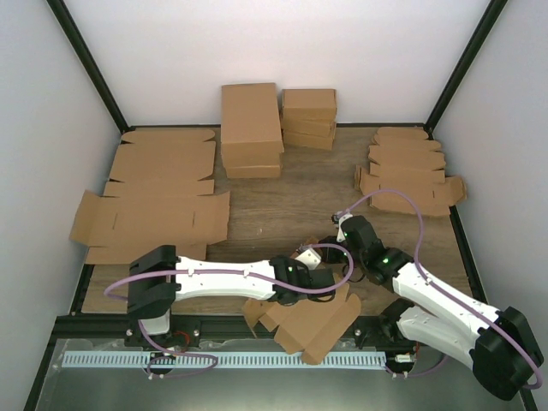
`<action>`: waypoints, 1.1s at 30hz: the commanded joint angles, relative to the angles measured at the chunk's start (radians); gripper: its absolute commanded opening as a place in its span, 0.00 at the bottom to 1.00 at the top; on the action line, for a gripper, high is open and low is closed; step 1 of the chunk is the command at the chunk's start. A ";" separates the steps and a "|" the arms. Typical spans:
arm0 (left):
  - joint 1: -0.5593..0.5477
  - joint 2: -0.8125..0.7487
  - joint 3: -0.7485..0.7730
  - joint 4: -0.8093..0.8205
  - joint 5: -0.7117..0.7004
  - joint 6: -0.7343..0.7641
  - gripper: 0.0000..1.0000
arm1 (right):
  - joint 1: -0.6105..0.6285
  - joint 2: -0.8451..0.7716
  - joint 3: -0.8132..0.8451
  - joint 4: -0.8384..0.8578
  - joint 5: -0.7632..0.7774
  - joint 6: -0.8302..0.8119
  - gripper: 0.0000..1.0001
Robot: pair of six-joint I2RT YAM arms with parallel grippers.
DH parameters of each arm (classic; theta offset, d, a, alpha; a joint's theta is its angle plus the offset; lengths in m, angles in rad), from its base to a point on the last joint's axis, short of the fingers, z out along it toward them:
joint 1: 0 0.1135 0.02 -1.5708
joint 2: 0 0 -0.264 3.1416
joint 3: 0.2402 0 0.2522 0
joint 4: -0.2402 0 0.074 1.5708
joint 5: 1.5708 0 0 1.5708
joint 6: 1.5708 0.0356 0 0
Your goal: Fold the paper box
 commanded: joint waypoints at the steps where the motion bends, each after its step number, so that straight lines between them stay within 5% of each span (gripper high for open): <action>1: -0.012 -0.009 0.023 -0.058 -0.053 -0.043 0.45 | 0.011 0.002 0.011 0.018 0.014 0.017 0.01; 5: -0.035 -0.010 0.034 -0.091 -0.087 -0.063 0.52 | 0.011 0.012 0.010 0.022 0.013 0.020 0.01; 9: -0.037 -0.023 0.039 -0.101 -0.102 -0.070 0.46 | 0.011 0.021 0.013 0.027 0.009 0.022 0.01; 16: -0.088 -0.017 0.050 -0.117 -0.150 -0.084 0.04 | 0.011 0.023 0.022 0.032 0.008 0.024 0.01; 24: -0.057 -0.016 0.020 -0.130 -0.298 -0.055 0.04 | 0.011 0.117 0.102 0.099 -0.007 0.022 0.01; 33: 0.160 -0.040 -0.025 -0.014 -0.442 0.145 0.04 | 0.011 0.341 0.264 0.255 0.123 0.003 0.01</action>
